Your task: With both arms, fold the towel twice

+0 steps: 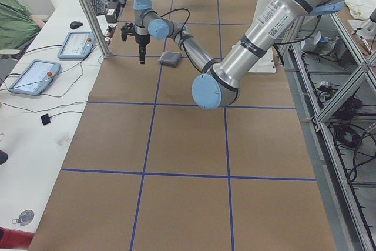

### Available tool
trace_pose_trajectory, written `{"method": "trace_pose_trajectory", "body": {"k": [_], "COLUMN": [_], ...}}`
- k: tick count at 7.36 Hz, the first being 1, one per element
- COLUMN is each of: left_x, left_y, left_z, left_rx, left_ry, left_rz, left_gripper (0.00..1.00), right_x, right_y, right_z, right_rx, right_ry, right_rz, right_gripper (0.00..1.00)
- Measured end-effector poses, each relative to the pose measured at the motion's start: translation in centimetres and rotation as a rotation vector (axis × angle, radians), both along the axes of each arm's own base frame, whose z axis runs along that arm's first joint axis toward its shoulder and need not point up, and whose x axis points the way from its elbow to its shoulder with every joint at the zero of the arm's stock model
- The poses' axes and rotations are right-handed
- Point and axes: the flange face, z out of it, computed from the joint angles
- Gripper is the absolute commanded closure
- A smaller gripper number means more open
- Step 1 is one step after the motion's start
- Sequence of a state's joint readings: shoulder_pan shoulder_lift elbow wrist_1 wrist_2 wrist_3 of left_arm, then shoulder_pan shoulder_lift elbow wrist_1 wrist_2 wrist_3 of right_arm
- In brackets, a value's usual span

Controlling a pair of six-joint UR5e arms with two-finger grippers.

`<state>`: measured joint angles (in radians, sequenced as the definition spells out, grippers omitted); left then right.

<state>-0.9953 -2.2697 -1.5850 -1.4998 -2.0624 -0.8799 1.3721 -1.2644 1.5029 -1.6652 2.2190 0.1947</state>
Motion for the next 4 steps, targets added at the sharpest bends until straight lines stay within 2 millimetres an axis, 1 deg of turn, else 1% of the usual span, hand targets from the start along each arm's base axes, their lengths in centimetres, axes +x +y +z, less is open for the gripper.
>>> {"method": "trace_pose_trajectory", "body": {"k": [1,2,3,4], "left_x": [-4.1,-8.5,-12.3,-15.9], "left_y": [0.0,0.2,1.0,2.0], "left_z": [3.0,5.8,8.0,10.6], "left_rx": [0.029,0.049,0.080,0.122], "left_ry": [-0.064,-0.097,-0.104,-0.113], "left_rz": [0.052,0.081,0.123,0.187], "left_gripper": [0.00,0.00,0.00,0.00], "right_x": [2.6,4.1,4.7,5.1], "right_y": [0.3,1.2,2.3,3.6], "right_z": [0.8,1.8,3.2,5.1], "right_rx": [-0.005,-0.029,-0.044,-0.049], "right_ry": [0.005,-0.036,-0.069,-0.084], "right_rz": [-0.022,-0.020,-0.020,-0.023], "right_gripper": [0.00,0.00,0.00,0.00]}}
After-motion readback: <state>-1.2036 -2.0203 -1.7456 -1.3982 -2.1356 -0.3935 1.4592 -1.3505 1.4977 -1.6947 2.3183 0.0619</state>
